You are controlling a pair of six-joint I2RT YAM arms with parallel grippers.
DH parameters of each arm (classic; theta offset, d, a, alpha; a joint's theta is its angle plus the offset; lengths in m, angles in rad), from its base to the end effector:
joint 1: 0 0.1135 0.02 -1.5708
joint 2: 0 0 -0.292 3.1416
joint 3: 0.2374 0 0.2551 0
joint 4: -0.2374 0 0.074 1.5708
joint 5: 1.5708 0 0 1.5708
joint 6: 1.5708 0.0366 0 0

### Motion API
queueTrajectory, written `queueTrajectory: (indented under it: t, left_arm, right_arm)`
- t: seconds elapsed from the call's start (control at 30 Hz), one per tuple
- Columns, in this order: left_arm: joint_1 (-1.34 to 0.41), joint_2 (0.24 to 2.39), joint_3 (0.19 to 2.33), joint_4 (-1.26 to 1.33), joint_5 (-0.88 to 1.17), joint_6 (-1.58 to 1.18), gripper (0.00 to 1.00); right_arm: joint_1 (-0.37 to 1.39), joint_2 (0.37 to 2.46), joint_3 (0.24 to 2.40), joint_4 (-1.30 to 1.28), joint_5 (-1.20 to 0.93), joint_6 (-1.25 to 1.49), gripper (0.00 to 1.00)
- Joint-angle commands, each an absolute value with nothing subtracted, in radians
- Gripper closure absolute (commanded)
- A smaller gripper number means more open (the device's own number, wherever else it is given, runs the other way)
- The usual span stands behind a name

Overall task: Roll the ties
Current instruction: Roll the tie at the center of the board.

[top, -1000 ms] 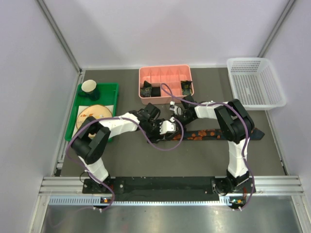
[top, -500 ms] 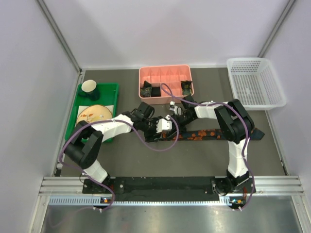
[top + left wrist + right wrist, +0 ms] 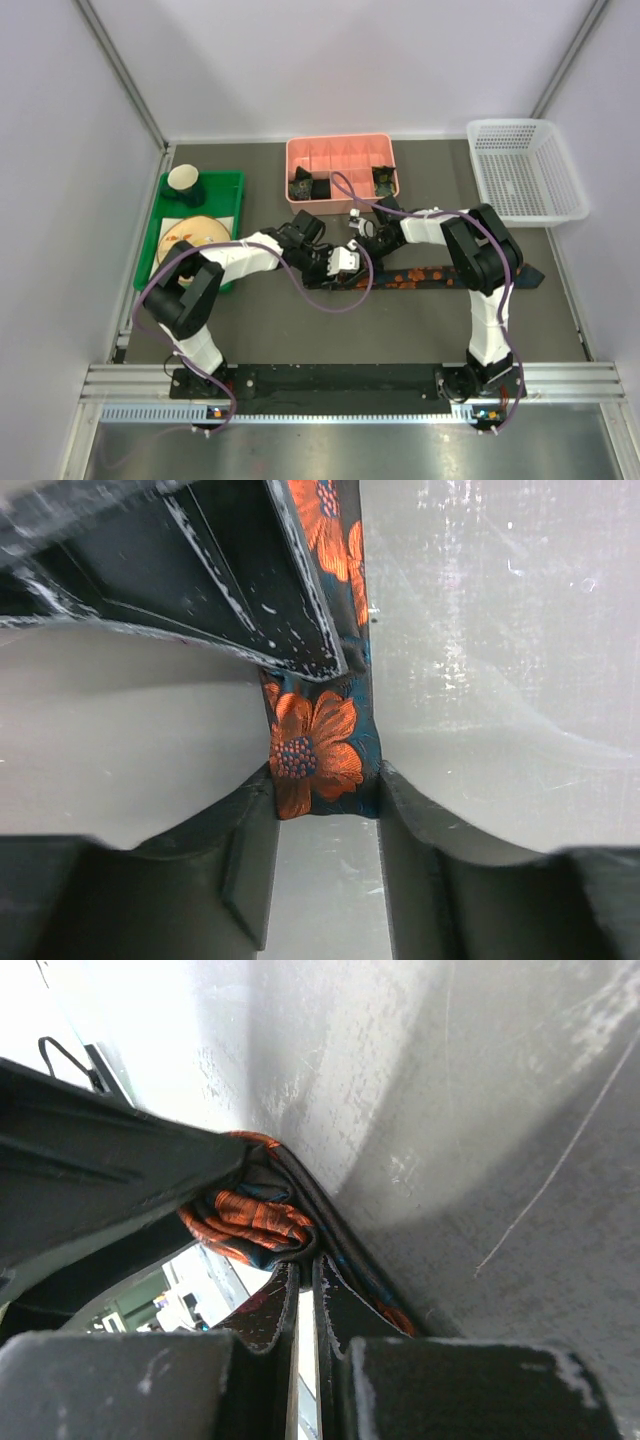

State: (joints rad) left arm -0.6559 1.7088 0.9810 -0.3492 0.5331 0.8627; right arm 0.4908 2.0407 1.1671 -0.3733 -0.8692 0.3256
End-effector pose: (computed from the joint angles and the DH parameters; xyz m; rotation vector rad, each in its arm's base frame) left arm 0.2543 -0.2192 0.1897 1.8700 1.7170 -0.6220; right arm 0.3294 0.2078 0.1297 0.4361 -2.7319 -1.3542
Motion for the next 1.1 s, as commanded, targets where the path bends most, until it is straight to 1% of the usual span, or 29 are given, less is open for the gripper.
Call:
queueTrajectory:
  t: [0.0,0.1,0.37,0.57,0.77,1.07]
  left_arm:
    - [-0.664,1.688,1.041,-0.354,0.583,0.859,0.59]
    - [-0.678,1.68,1.069,-0.354,0.606,0.831,0.64]
    - [-0.724,1.749,1.149,-0.324,0.629,0.739,0.67]
    - [-0.744,1.839,1.189,-0.314,0.578,0.684,0.65]
    - [-0.77,1.867,1.16,-0.356,0.508,0.738,0.6]
    - [-0.79,1.908,1.16,-0.365,0.485,0.73,0.55]
  right_arm:
    - [0.492,2.095,1.164,-0.403,-0.721,0.281,1.0]
    - [0.492,2.098,1.167,-0.402,-0.716,0.284,1.0]
    - [0.491,2.106,1.173,-0.405,-0.724,0.287,1.0]
    - [0.491,2.102,1.169,-0.4,-0.73,0.288,1.0]
    - [0.491,2.097,1.158,-0.388,-0.738,0.293,1.0]
    - [0.491,2.091,1.141,-0.368,-0.746,0.307,1.0]
